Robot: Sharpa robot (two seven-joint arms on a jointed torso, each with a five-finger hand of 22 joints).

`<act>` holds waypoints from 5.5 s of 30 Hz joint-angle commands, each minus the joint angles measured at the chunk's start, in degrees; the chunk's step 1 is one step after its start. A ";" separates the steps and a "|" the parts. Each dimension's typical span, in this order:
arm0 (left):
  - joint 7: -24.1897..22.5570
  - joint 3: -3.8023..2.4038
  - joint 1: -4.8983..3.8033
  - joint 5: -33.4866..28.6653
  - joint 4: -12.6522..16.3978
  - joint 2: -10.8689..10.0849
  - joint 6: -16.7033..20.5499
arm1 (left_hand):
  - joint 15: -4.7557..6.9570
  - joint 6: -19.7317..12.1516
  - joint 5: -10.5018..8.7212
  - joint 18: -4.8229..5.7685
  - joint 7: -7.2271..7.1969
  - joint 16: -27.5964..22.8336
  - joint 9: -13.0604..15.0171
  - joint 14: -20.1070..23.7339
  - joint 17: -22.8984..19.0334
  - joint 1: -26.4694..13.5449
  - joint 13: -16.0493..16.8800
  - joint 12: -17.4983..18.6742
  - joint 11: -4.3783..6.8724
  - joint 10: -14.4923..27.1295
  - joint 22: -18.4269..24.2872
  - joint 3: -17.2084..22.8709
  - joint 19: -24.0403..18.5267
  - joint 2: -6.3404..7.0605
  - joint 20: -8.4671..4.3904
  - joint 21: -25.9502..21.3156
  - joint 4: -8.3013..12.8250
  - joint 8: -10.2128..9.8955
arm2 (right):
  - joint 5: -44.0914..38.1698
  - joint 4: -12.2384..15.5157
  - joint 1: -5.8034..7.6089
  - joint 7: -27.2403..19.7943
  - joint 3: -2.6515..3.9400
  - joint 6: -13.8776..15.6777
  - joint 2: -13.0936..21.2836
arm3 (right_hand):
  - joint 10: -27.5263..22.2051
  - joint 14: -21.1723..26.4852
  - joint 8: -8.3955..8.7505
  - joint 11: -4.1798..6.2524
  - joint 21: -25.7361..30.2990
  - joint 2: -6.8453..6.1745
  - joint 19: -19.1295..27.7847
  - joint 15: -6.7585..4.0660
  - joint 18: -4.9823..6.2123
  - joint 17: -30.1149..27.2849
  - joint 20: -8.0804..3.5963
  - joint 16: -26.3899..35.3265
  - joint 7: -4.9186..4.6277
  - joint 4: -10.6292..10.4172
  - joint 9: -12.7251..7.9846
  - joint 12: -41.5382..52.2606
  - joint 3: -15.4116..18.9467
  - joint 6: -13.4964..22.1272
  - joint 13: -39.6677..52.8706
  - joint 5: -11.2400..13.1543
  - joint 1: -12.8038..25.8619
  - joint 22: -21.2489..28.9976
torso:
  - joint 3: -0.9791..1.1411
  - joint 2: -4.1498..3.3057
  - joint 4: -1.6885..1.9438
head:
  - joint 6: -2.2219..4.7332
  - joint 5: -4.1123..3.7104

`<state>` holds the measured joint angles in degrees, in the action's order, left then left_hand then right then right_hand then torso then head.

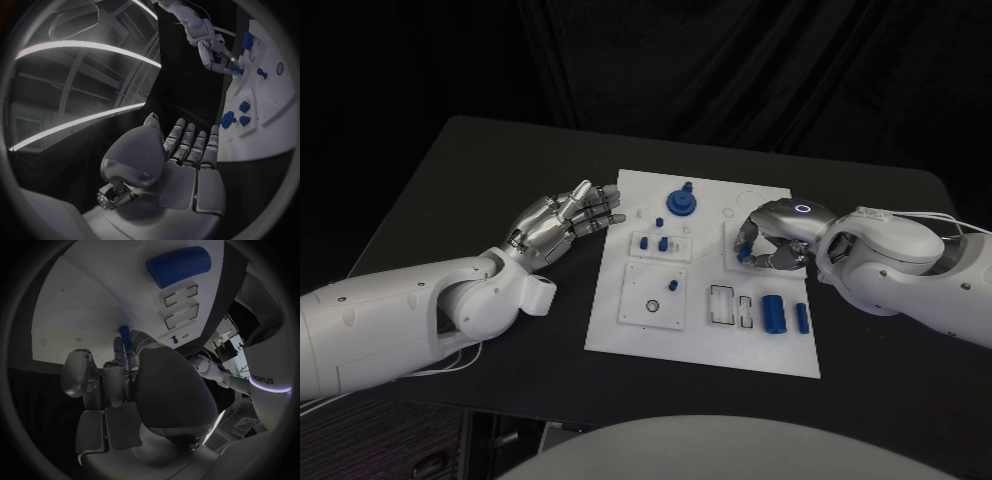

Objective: Assemble the parts on the task board

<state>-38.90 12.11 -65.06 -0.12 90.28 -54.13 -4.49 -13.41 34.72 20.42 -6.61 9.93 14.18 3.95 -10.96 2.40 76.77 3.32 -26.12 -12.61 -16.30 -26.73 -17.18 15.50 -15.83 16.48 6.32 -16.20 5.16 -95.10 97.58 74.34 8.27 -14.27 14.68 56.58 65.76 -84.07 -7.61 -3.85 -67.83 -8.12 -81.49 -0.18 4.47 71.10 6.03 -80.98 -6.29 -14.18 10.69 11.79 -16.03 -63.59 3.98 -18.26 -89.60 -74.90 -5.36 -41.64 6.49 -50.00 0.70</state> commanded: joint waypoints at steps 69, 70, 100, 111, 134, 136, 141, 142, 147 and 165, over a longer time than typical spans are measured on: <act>-2.79 -0.03 0.31 -0.94 -0.92 1.45 -1.47 | -0.12 -0.24 0.65 -0.36 2.86 0.04 0.02 0.80 0.02 -0.71 -0.01 -0.05 -0.46 0.18 0.98 0.42 -0.95 -0.76 0.12 0.07 -0.59 0.24 | -12.64 7.24 -1.68 -0.69 0.10 -2.32 -14.25 | 7.33 -0.80 -1.36 1.42 0.33 -0.79 0.24 -1.46 0.24 -0.74 -1.46 0.95 0.33 2.44 4.33 -4.04 -4.23 -2.97 0.14 6.53 -1.45 -8.90 | -0.09 -0.01 0.08 | 0.00 4.29; -2.78 -0.03 0.31 -0.95 -0.92 1.46 -1.47 | -0.12 -0.24 0.65 -0.36 2.86 0.04 0.02 0.80 0.02 -0.71 -0.01 -0.05 -0.46 0.18 0.98 0.42 -0.95 -0.76 0.12 0.07 -0.59 0.24 | -12.67 7.22 -1.75 -0.64 0.10 -2.43 -14.21 | 7.33 -0.80 -1.36 1.42 0.33 -0.79 0.24 -1.46 0.24 -0.74 -1.46 0.95 0.33 2.44 4.33 -4.04 -4.23 -2.97 0.14 6.53 -1.45 -8.90 | -0.09 0.01 0.14 | 0.00 4.26; -2.35 -0.03 0.31 -0.96 -0.94 1.60 -1.68 | -0.14 -0.31 0.89 -0.36 2.87 0.14 0.02 0.80 0.04 -0.63 0.01 -0.08 -0.52 0.20 0.99 0.60 -0.99 -0.74 0.12 0.06 -0.42 0.27 | -12.81 6.39 -4.34 -0.22 0.11 -1.42 -14.26 | 8.01 -0.63 -1.15 1.57 0.76 -0.99 0.47 -1.62 0.32 -1.13 -1.63 1.22 0.38 2.83 4.60 -4.20 -4.36 -2.90 0.29 6.47 -1.25 -8.80 | -0.01 -0.08 0.11 | 0.00 4.05; -2.11 -0.03 0.32 -0.96 -1.18 1.65 -1.79 | -0.15 -0.34 0.93 -0.36 2.88 0.13 0.01 0.82 0.04 -0.59 0.00 -0.02 -0.53 0.25 1.12 0.65 -1.07 -0.74 0.13 0.03 -0.39 0.26 | -12.81 5.50 -4.99 0.64 0.10 -2.27 -14.59 | -4.50 2.34 4.08 -2.66 8.41 -3.66 4.34 2.03 1.43 -5.76 1.16 4.03 2.15 1.02 1.34 -7.91 -3.23 12.67 0.04 11.25 2.88 -6.83 | -0.03 -0.02 0.09 | 0.00 4.18; -2.12 -0.03 0.46 -0.96 -1.32 1.02 -1.46 | -0.18 -0.45 1.01 -0.34 2.94 0.09 0.00 0.92 0.03 -0.50 -0.01 0.05 -0.59 0.34 1.27 0.78 -1.19 -0.72 0.14 -0.02 -0.34 0.25 | 2.46 9.34 1.14 -5.41 0.53 14.29 -3.76 | -18.49 4.88 1.93 -3.84 13.63 -3.67 6.67 2.14 2.36 -7.86 1.86 4.49 2.44 -2.33 -2.77 -0.31 3.36 18.69 1.24 12.54 2.64 -6.00 | 0.09 0.22 0.14 | 0.00 3.09; -2.20 -0.03 0.47 -0.96 -1.28 0.94 -1.30 | -0.19 -0.42 1.01 -0.34 2.95 0.13 0.00 0.90 0.03 -0.48 -0.01 0.03 -0.60 0.34 1.22 0.79 -1.17 -0.70 0.14 -0.01 -0.33 0.26 | 6.72 10.18 3.14 -6.21 0.51 15.17 -1.66 | -15.73 4.49 0.70 -3.26 12.62 -2.04 6.07 2.33 2.14 -7.32 1.89 4.06 0.81 -1.55 -2.37 2.82 1.61 15.53 2.10 7.62 0.24 -6.29 | 0.07 0.24 0.19 | 0.00 2.66; -2.39 -0.03 0.47 -0.96 -1.26 0.97 -0.98 | -0.20 -0.30 1.01 -0.33 2.95 0.20 0.02 0.85 0.05 -0.47 0.01 -0.09 -0.60 0.26 1.12 0.80 -1.11 -0.68 0.14 0.01 -0.33 0.28 | 16.46 12.27 6.57 -5.49 0.37 14.81 3.44 | -5.78 6.80 -1.15 -0.45 16.33 -1.16 8.06 0.30 2.96 -11.46 0.98 6.59 -1.71 -0.16 -1.64 13.19 -0.79 9.68 6.55 3.45 -2.02 -5.34 | 0.00 0.18 0.22 | 0.00 1.05; -2.42 -0.03 0.47 -0.96 -1.25 0.98 -0.95 | -0.20 -0.30 1.01 -0.33 2.95 0.20 0.02 0.85 0.05 -0.47 0.01 -0.09 -0.60 0.26 1.12 0.80 -1.11 -0.68 0.14 0.01 -0.33 0.28 | 17.78 12.48 6.96 -4.63 0.30 13.97 4.36 | -4.93 7.39 -1.81 0.48 17.52 -1.32 8.70 -0.69 3.06 -12.77 -0.09 7.59 -1.32 0.01 -1.37 18.22 -0.76 7.67 9.76 3.49 -1.58 -5.04 | -0.01 0.13 0.21 | 0.00 0.65; -2.46 -0.03 0.47 -0.96 -1.13 1.01 -0.86 | -0.20 -0.23 1.02 -0.33 2.95 0.24 0.03 0.82 0.05 -0.45 0.02 -0.15 -0.61 0.23 1.10 0.81 -1.10 -0.66 0.15 0.02 -0.33 0.31 | 20.83 12.51 7.69 3.22 0.13 6.06 7.38 | -5.42 8.18 -2.64 1.83 26.17 -1.84 13.53 -0.53 4.30 -8.81 -1.01 5.45 -0.01 -2.07 0.44 49.11 1.14 4.62 38.33 8.99 7.49 -3.65 | -0.15 0.15 0.04 | 0.00 -1.63; -2.32 -0.03 0.47 -0.96 -1.11 0.90 -1.19 | -0.23 -0.20 1.03 -0.32 2.95 0.29 0.04 0.81 0.06 -0.40 0.03 -0.17 -0.66 0.19 1.12 0.89 -1.11 -0.66 0.17 0.02 -0.33 0.35 | 12.19 13.91 1.54 21.58 -0.03 0.36 12.95 | 24.24 -5.93 -18.99 5.92 -9.73 -2.07 -4.50 -4.99 -1.84 18.90 -4.75 -9.02 4.68 -2.74 16.78 78.21 8.23 2.75 86.02 7.69 29.58 -11.71 | 0.06 -0.30 0.25 | 0.00 -6.72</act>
<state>-38.92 12.12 -64.70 -1.14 89.10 -53.32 -5.17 -13.62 34.51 21.26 -6.61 10.14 14.17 3.98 -10.35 2.40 76.58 3.31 -26.34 -13.01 -16.29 -25.55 -16.56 14.68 -16.48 16.47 6.32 -16.51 5.15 -78.32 110.98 76.36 22.87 -14.34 17.40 69.29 84.05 -84.09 -26.21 1.76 -77.12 -10.11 -83.99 -4.87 3.52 74.95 1.52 -89.86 -1.77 -16.94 27.01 89.85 -7.47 -60.94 74.95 -10.42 -60.56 -74.95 -5.52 -41.81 6.65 -50.00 -5.59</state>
